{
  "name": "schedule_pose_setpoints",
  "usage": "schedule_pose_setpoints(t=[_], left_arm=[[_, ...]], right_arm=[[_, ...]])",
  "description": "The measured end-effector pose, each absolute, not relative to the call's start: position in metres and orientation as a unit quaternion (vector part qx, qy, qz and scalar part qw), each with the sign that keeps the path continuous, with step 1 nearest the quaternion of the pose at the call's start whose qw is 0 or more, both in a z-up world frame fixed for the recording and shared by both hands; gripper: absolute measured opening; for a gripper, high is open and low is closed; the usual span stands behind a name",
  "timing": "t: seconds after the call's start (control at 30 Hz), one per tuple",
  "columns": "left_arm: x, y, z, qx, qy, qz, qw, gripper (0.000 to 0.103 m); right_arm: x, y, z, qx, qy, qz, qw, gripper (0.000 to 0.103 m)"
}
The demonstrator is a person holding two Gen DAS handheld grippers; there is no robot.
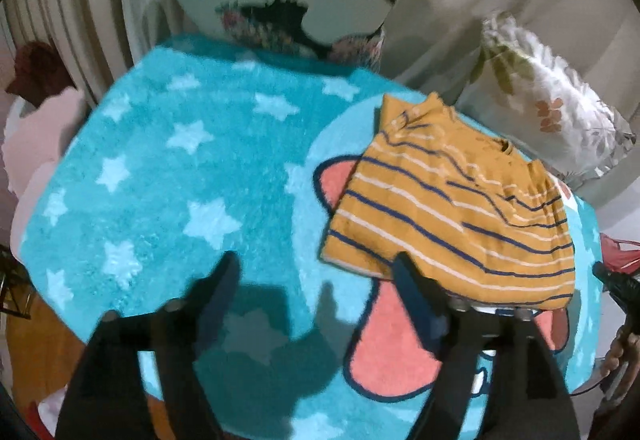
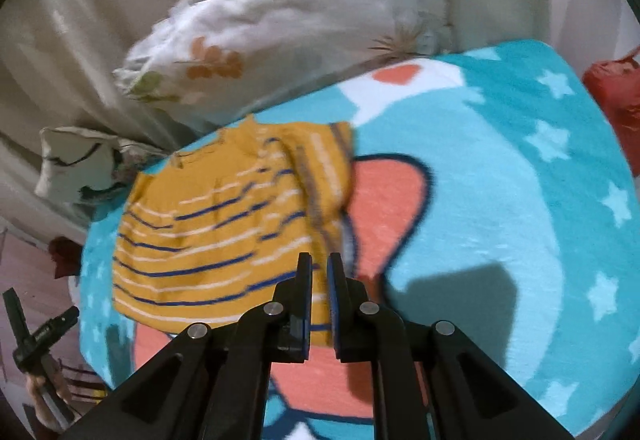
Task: Fold small clothes
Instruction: 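Move the right tool to the folded sweater's side edge and grasp it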
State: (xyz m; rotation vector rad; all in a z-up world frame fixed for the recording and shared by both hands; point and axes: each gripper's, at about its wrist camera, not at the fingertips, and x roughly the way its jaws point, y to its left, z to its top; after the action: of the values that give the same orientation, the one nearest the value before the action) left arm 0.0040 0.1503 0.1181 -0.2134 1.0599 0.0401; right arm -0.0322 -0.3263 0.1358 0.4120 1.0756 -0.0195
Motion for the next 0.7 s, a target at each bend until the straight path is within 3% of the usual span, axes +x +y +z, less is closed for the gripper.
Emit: schedule_pose_setpoints(t=[0.3, 0.43, 0.7], left_arm=[[0.016, 0.144, 0.094, -0.14, 0.536, -0.023, 0.832, 0.084], [0.029, 0.146, 0.083, -0.112, 0.548, -0.044, 0.828, 0.084], [0.051, 0.191, 0.071, -0.087, 0.558, -0.062, 0.823, 0.084]], right_arm=[[0.003, -0.213, 0.13, 0.159, 0.536, 0.071, 0.826, 0.009], [0.038, -0.155, 0.12, 0.134, 0.545, 0.087, 0.823, 0.023], [0.137, -0.031, 0.08, 0.084, 0.568, 0.103, 0.813, 0.023]])
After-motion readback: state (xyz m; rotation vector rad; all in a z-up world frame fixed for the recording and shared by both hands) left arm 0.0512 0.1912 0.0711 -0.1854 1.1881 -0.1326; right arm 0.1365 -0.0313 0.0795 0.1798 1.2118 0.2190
